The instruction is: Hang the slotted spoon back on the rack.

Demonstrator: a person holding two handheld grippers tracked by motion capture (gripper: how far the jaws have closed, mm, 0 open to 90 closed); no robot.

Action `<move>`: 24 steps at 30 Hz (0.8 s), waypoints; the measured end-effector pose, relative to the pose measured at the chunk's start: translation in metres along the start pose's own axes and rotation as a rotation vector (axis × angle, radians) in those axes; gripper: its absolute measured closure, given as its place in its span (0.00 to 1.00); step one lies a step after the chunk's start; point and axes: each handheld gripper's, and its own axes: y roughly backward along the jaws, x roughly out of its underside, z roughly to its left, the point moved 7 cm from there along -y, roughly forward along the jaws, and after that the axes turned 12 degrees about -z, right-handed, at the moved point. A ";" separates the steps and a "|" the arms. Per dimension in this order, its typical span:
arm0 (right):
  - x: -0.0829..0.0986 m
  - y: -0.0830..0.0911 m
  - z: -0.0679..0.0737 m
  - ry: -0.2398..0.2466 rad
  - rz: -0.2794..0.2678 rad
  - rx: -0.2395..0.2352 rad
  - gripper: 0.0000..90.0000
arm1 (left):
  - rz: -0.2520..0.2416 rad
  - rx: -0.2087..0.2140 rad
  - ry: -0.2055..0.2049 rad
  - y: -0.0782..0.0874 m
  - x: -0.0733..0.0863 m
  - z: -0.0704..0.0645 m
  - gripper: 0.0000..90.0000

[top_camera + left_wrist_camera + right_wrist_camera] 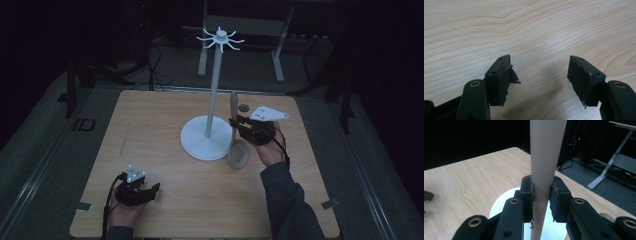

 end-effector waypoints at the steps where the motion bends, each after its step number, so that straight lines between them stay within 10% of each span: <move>1: -0.001 0.000 0.000 -0.001 -0.003 0.002 0.83 | 0.000 0.000 0.000 0.000 0.000 0.000 0.40; 24: -0.013 0.003 -0.002 0.001 -0.030 0.013 0.83 | -0.008 -0.005 0.006 0.000 -0.001 0.001 0.40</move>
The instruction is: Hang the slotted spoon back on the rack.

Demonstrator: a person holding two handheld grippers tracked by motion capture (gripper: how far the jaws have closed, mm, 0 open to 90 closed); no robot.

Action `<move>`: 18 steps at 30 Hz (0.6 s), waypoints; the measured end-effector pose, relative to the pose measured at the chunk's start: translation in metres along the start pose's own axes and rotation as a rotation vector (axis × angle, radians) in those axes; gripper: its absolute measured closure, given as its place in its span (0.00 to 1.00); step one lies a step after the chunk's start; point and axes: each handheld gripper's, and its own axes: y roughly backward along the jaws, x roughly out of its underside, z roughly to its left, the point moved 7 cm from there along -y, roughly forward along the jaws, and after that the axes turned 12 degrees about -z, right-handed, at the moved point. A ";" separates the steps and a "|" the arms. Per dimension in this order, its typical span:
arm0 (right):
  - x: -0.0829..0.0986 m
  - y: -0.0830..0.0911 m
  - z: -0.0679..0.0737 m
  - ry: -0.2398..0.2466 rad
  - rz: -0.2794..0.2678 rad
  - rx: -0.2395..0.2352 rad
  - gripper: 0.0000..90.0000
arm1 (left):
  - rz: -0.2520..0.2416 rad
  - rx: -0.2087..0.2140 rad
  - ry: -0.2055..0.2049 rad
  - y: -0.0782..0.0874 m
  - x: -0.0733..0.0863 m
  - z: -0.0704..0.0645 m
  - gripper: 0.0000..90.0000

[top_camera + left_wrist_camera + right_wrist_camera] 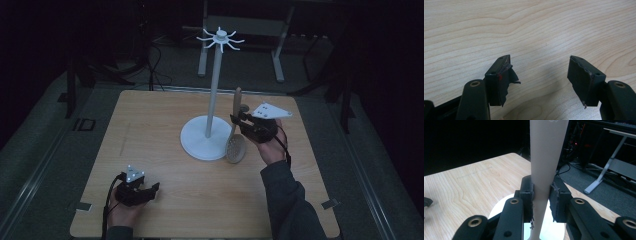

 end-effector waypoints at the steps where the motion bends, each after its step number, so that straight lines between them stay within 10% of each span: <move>1: -0.001 0.000 0.000 0.000 -0.002 0.000 0.83 | 0.000 0.000 0.000 0.000 0.000 0.000 0.40; 18: -0.019 0.000 -0.005 -0.009 -0.029 0.015 0.83 | 0.000 0.000 0.000 0.000 0.000 0.000 0.40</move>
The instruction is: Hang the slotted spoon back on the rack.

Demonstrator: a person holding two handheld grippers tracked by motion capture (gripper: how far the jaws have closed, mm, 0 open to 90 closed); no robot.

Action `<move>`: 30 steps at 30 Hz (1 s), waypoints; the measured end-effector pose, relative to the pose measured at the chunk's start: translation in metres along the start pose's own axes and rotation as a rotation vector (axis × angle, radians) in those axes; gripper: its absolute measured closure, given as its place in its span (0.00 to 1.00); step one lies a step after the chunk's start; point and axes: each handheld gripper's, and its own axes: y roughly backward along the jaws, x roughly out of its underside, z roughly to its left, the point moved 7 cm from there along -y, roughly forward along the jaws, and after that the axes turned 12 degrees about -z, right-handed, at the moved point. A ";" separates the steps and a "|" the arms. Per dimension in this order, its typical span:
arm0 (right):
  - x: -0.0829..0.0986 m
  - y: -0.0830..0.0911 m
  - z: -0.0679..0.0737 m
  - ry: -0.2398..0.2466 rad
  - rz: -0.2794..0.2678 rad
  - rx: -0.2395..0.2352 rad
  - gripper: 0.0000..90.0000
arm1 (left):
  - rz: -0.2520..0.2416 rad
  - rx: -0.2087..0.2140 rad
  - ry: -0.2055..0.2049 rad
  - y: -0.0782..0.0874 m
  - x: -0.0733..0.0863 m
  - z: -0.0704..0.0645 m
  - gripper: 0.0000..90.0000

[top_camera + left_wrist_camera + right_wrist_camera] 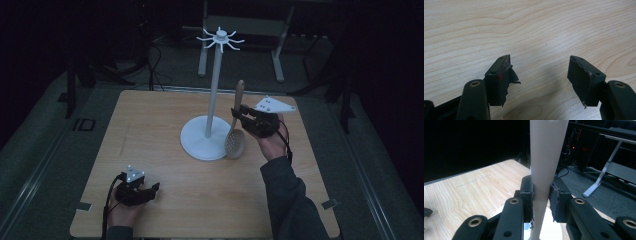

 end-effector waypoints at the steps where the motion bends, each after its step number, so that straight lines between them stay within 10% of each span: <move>1: -0.001 0.000 0.000 -0.002 -0.001 0.001 0.83 | 0.001 0.000 -0.001 0.000 0.000 0.000 0.40; 30: -0.026 -0.003 -0.007 -0.060 -0.075 0.013 0.83 | -0.003 -0.003 0.004 0.001 0.000 0.001 0.40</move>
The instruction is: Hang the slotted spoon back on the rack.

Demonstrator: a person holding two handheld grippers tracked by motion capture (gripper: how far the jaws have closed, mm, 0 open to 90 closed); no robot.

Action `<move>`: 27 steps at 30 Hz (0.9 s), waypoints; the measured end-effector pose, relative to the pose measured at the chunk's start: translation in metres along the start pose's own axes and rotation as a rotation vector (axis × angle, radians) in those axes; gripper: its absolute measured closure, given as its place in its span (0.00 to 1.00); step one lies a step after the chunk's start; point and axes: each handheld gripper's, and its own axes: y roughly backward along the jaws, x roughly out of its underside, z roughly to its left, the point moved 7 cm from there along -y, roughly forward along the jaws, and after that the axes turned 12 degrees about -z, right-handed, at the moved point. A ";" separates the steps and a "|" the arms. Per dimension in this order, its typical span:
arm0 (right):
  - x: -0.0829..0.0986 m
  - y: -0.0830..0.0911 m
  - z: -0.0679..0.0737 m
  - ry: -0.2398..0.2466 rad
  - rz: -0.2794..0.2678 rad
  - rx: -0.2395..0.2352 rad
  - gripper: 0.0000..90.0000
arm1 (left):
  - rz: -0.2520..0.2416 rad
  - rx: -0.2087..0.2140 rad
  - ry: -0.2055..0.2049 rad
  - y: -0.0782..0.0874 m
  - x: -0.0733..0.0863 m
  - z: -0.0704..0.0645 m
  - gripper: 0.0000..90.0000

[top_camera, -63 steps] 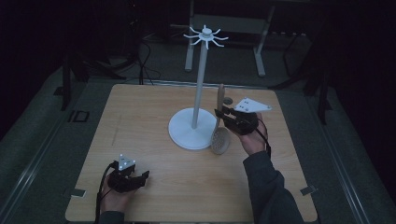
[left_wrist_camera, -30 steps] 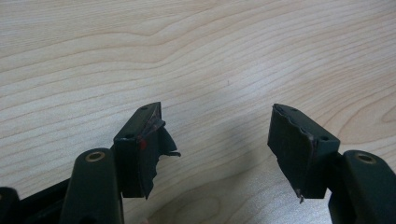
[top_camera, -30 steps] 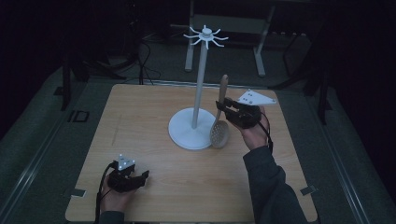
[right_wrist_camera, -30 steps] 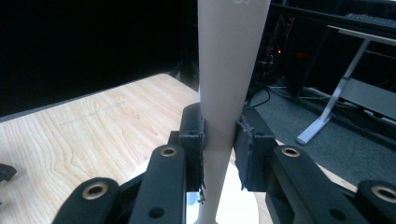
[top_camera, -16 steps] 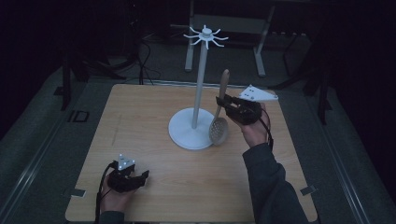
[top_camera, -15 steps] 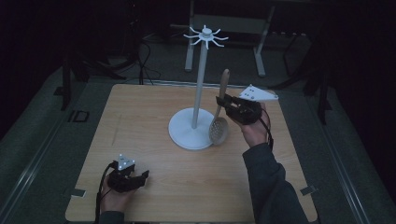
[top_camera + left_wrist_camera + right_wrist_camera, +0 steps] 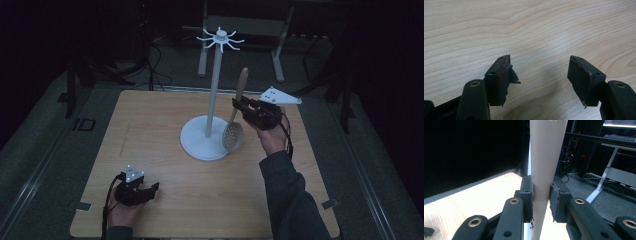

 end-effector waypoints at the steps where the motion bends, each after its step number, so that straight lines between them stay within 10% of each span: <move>1: -0.001 0.000 -0.001 -0.003 -0.005 -0.001 0.83 | 0.000 0.000 0.000 0.000 0.000 0.000 0.40; 27: -0.025 -0.009 -0.003 -0.030 -0.038 0.000 0.83 | -0.001 -0.001 0.002 0.000 0.000 0.000 0.40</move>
